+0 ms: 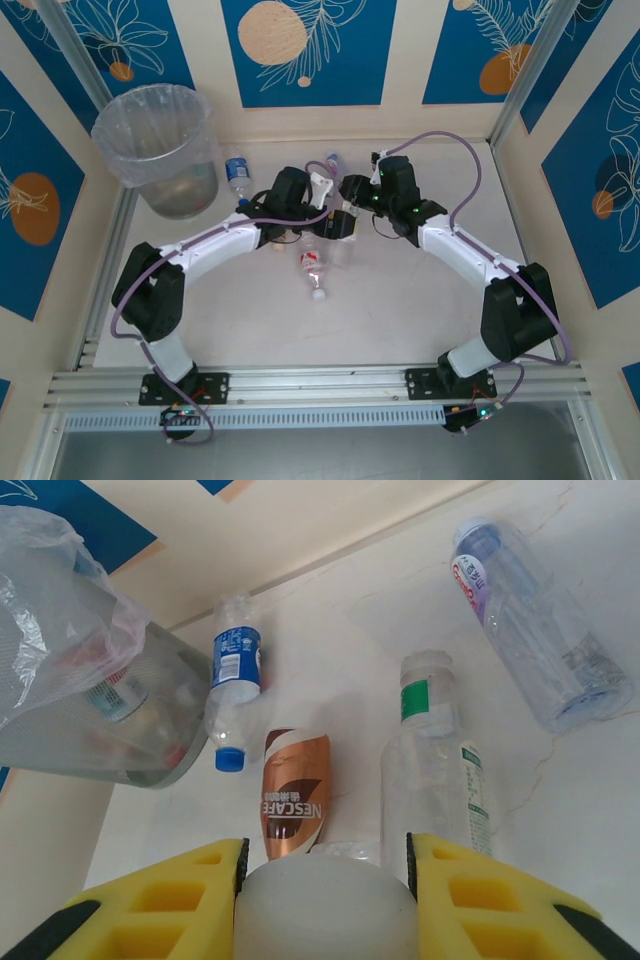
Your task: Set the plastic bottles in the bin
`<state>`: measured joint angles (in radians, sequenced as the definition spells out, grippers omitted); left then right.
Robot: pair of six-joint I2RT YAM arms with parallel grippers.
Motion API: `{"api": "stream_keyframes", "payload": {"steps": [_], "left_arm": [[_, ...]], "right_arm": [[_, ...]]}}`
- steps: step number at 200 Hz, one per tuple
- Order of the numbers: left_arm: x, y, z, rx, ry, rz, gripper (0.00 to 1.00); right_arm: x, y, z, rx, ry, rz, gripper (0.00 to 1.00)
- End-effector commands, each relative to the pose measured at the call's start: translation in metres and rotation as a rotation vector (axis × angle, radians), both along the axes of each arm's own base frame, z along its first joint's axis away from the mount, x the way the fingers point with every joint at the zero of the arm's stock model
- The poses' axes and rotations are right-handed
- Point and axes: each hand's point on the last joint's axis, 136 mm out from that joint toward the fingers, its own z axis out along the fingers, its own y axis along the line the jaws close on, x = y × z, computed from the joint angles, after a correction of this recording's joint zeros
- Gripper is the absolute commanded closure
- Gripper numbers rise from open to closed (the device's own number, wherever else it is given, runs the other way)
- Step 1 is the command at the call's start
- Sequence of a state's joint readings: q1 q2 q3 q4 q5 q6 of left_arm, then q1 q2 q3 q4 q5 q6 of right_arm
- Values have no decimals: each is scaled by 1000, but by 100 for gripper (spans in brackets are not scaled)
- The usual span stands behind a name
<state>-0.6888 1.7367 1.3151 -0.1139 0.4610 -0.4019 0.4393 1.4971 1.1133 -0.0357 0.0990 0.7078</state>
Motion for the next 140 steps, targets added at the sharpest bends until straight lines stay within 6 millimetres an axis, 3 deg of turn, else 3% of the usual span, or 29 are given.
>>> {"api": "stream_keyframes", "payload": {"steps": [1,78,140], "left_arm": [[-5,-9,12,14,-61,-42,32],[-6,-9,10,33,-79,-46,45],[-8,-13,14,16,-81,-67,49]], "right_arm": [[-4,1,24,20,-32,3,74],[-8,1,29,36,-31,9,74],[-11,1,30,31,-21,26,71]]}}
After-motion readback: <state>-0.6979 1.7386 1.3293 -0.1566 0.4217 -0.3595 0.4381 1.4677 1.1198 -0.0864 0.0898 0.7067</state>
